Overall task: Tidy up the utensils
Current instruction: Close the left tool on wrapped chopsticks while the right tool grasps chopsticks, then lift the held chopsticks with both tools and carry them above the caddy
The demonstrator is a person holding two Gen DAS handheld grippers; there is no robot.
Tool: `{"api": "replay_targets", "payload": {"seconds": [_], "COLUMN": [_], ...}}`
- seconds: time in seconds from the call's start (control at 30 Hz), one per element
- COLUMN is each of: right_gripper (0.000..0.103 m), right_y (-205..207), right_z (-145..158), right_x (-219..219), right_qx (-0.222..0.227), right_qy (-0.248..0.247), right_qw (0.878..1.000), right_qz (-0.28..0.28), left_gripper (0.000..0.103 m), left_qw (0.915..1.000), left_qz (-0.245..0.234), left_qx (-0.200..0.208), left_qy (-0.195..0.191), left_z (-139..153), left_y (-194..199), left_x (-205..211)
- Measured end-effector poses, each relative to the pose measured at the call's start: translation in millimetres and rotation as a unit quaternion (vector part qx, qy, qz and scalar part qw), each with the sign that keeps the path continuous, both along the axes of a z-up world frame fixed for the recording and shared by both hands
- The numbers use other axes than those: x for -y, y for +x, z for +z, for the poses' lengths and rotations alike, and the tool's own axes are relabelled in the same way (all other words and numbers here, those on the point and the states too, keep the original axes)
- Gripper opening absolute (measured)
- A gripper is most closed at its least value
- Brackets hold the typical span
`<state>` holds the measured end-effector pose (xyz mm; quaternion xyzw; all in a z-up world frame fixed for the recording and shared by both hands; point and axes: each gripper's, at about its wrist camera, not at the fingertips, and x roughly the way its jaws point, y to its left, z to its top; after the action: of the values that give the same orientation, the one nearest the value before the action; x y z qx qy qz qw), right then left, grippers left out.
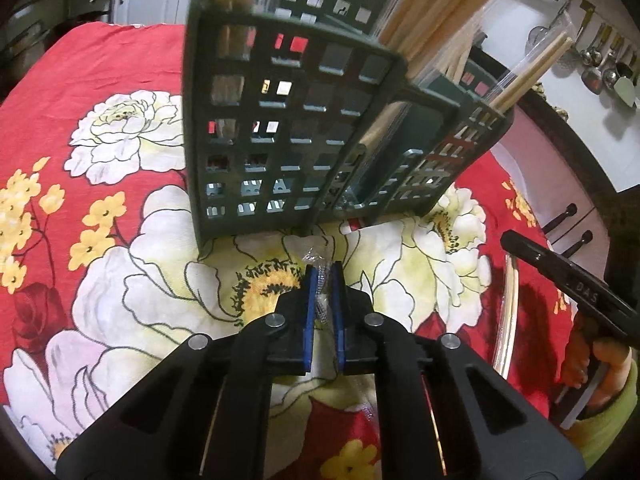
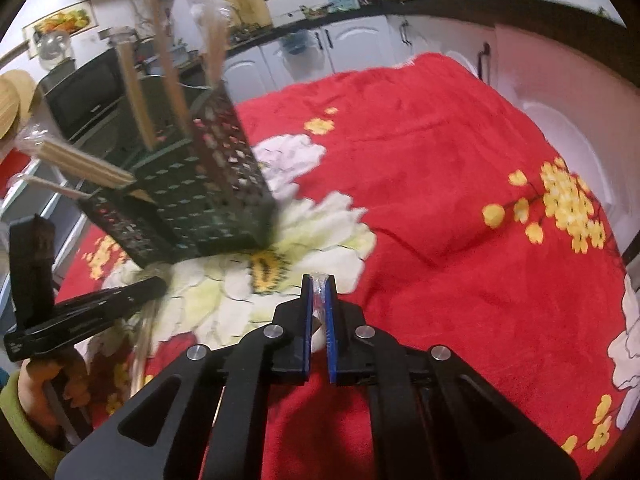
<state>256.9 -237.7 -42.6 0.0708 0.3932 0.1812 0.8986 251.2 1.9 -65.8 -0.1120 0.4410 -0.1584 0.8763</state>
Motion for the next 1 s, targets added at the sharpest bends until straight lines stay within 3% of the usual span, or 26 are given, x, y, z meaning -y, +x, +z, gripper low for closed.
{"api": "replay_targets", "payload": {"seconds": [0.43,1.0], "right_gripper": [0.006,0.006], "right_y": [-30.6,-60.9], "right_z": [47.0,92.5], "right_x": [-31.7,-52.3], "right_qx": [0.068,0.133], "right_qy": [-0.008,-0.012], "right_qw": [0.996,0.987], "right_qz": [0.055,0.094], "left_gripper": [0.004,0.003], "left_qw": [0.9986,0.9902], "left_qz": [-0.005,-0.05], "left_qx": [0.051,0.129], "left_qy": [-0.013,-0.022], "left_z": [47.5,110.4], "left_y": [-29.9,-59.8], "left_x": [-8.8,19.6]}}
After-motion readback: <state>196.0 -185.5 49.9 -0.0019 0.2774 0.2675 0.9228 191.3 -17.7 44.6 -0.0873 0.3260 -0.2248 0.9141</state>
